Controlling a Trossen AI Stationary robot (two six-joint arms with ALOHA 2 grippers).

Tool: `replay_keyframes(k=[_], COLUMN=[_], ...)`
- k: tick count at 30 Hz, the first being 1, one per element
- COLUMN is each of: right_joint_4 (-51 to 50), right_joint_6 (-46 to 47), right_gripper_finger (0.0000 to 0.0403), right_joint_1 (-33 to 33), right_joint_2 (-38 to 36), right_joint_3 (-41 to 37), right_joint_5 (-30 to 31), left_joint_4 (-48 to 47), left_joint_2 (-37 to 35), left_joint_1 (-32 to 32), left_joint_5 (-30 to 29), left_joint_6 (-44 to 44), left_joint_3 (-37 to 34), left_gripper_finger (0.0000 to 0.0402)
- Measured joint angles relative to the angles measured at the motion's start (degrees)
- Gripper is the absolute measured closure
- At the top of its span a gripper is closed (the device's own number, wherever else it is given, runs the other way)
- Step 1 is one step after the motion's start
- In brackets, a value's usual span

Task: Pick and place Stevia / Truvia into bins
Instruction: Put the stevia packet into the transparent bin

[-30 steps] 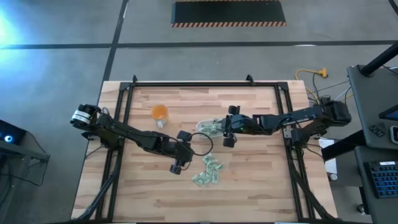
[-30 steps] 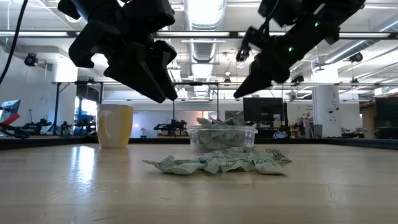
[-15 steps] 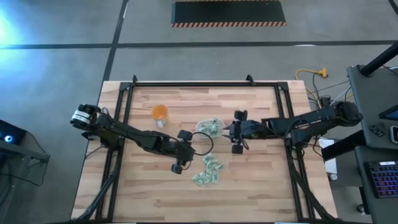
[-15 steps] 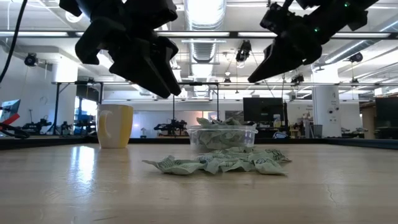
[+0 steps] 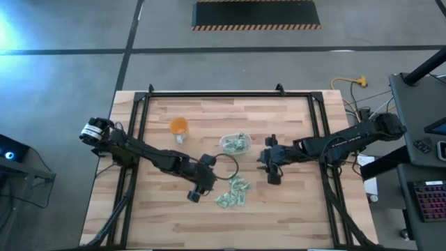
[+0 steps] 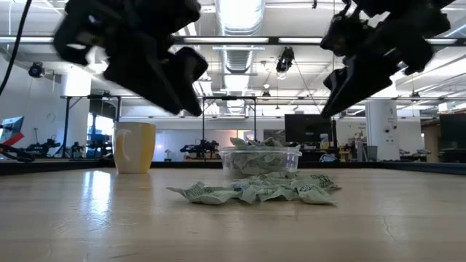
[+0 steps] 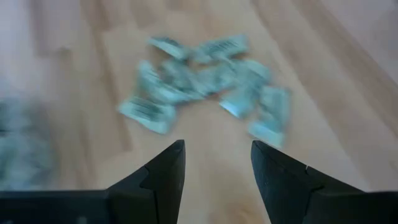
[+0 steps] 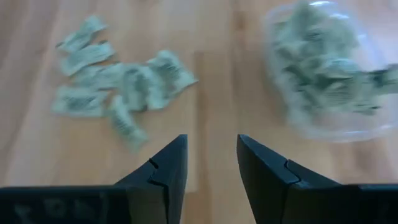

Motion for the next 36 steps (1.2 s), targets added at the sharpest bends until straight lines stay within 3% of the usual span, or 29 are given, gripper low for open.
replay_keyframes(k=[2,9,16,36], right_joint_4=[0.3,0.8,2.6,4.6], right_joint_6=[0.4,6.4,6.6,6.5], right_gripper_finger=[0.0273,0.028,0.0282,0.029], right_joint_1=[1.8,8.6,14.0,15.0], right_joint_2=[0.0,0.1,0.7,0.9], right_joint_3=[-0.5,-1.6,-2.0,-1.9], right_joint_5=[-0.1,1.2,4.1,4.1], left_joint_4=[0.2,14.9,22.8,28.0], left_joint_2=[0.0,0.3,5.8,15.5], left_joint_1=[-1.3,-4.0,-4.7,-4.6], left_joint_5=[0.1,0.1,0.1,2.9], left_joint_6=[0.0,1.5,1.2,-1.6], left_joint_3=[-0.6,-4.5,-6.5,-6.7], left_gripper_finger=[0.0234,0.0234,0.0234,0.0235])
